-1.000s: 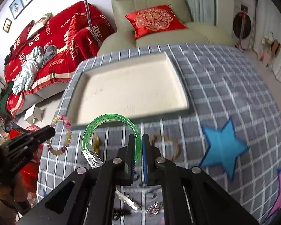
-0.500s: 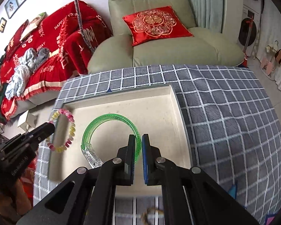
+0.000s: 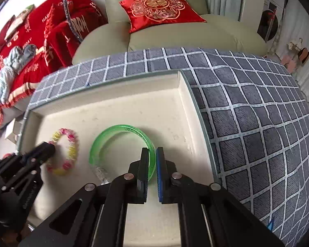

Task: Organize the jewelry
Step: 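Carry both bracelets into the cream tray and open both tools, then lift both tools out of the tray back over the jewelry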

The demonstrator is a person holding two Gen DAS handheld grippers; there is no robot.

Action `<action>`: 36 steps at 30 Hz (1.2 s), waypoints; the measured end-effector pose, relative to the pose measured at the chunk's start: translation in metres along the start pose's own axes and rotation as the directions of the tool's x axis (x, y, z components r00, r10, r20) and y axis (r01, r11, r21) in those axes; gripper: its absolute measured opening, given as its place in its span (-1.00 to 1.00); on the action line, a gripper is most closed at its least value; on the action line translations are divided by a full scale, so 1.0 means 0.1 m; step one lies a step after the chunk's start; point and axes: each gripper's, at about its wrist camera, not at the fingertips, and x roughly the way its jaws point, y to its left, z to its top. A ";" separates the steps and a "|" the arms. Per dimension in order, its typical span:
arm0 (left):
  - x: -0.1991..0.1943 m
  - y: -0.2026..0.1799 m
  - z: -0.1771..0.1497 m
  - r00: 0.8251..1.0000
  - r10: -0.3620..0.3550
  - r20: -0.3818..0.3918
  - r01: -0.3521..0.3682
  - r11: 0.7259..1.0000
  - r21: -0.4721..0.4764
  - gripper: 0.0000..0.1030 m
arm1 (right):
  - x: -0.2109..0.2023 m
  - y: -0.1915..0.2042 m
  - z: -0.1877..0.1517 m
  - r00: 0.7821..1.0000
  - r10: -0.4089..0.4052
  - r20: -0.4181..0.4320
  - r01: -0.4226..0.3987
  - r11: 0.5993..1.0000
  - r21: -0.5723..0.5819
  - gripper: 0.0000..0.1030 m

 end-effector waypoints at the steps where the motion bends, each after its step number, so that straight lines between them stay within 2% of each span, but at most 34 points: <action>1: 0.00 -0.03 -0.01 1.000 0.013 0.006 -0.013 1.000 0.016 -0.50 | 0.02 0.00 0.00 1.000 0.002 -0.005 -0.002 1.000 -0.002 -0.85; 5: -0.01 -0.06 -0.02 0.999 0.037 0.011 -0.037 0.999 0.030 -0.50 | 0.02 0.00 -0.02 1.000 0.011 -0.007 -0.011 1.000 0.002 -0.84; 9: -0.03 -0.04 -0.03 1.000 0.023 0.000 -0.023 1.000 0.019 -0.50 | -0.04 -0.01 -0.06 1.000 0.030 -0.003 -0.030 0.999 0.010 -0.79; 11: -0.07 -0.01 -0.05 1.000 0.019 0.006 -0.019 1.000 0.006 -0.50 | -0.11 -0.02 -0.08 0.998 0.058 0.009 -0.058 0.998 0.024 -0.36; 12: -0.10 -0.01 -0.08 1.000 0.015 0.010 -0.015 1.000 0.000 -0.50 | -0.16 -0.03 -0.08 0.997 0.076 0.019 -0.077 0.997 0.032 0.23; 13: -0.14 0.01 -0.08 1.000 0.008 0.016 -0.008 1.000 -0.008 -0.50 | -0.22 -0.04 -0.09 0.996 0.088 0.034 -0.089 0.995 0.036 0.50; 24: -0.56 0.07 -0.24 0.997 -0.015 0.076 0.017 1.000 -0.022 -0.49 | -0.78 0.01 -0.35 0.987 0.116 0.115 -0.122 0.992 0.042 0.50; 28: -0.73 0.10 -0.32 0.995 -0.030 0.099 0.033 0.999 -0.024 -0.49 | -0.97 -0.01 -0.49 0.984 0.124 0.126 -0.131 0.990 0.046 0.50; 32: -0.93 0.14 -0.43 0.989 -0.077 0.123 0.080 0.997 -0.018 -0.49 | -1.12 -0.01 -0.67 0.982 0.136 0.134 -0.143 0.989 0.046 0.50; 36: -1.13 0.20 -0.60 0.985 -0.083 0.154 0.087 0.996 -0.023 -0.49 | -1.21 -0.01 -0.87 0.982 0.145 0.123 -0.152 0.987 0.048 0.50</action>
